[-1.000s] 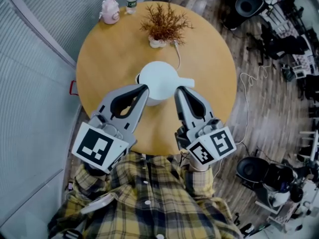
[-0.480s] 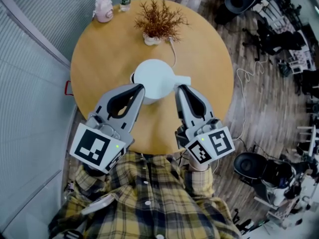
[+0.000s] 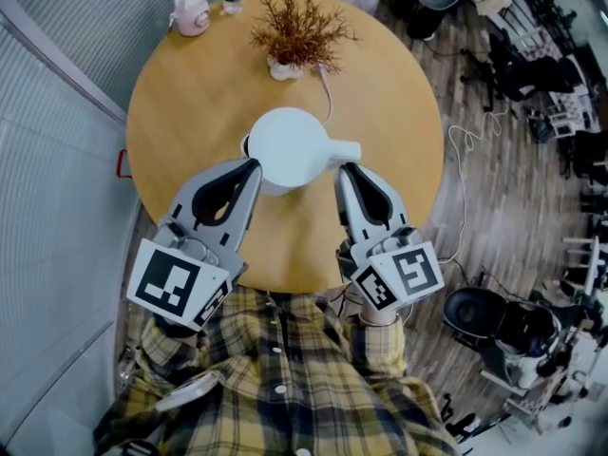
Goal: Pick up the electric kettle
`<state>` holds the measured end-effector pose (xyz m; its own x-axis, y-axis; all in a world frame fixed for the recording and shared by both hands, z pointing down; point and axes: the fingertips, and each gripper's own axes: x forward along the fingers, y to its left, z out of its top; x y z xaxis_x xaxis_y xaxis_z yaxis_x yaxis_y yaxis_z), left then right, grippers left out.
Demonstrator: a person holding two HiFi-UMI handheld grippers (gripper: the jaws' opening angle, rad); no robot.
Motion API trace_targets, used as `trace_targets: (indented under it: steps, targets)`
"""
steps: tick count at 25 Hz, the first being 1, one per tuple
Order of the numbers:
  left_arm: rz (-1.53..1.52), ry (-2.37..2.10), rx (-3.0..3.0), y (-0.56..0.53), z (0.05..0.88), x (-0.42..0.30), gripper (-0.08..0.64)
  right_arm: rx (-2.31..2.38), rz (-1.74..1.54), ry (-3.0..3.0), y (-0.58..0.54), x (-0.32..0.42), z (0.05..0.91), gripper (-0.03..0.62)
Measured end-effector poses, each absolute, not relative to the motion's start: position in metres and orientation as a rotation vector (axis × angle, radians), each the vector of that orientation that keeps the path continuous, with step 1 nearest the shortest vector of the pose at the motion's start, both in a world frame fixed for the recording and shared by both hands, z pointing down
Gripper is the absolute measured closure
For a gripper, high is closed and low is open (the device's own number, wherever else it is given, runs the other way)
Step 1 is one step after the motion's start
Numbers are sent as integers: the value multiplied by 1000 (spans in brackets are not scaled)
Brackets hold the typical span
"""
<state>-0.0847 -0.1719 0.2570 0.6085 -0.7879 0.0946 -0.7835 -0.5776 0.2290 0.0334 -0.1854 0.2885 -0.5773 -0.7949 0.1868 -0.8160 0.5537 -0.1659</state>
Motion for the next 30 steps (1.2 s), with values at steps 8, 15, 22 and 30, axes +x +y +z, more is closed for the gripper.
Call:
trace_targets:
  steps: [8,15,22,30]
  targets:
    - [-7,-1305,2575,-179,277,-94,557,1440,363,-2594,-194,43,320,468]
    - [22,-1315,2569,-180,293,-102,557,1510,374,-2495,-202,57,349,397]
    - [51,-1314,2537,-181,318,-109,557,1562,409,-2403,-209,75,376,363]
    - [83,-1334,2512,-191,343,-120,557,1609,463,-2356,-219,87,406,347]
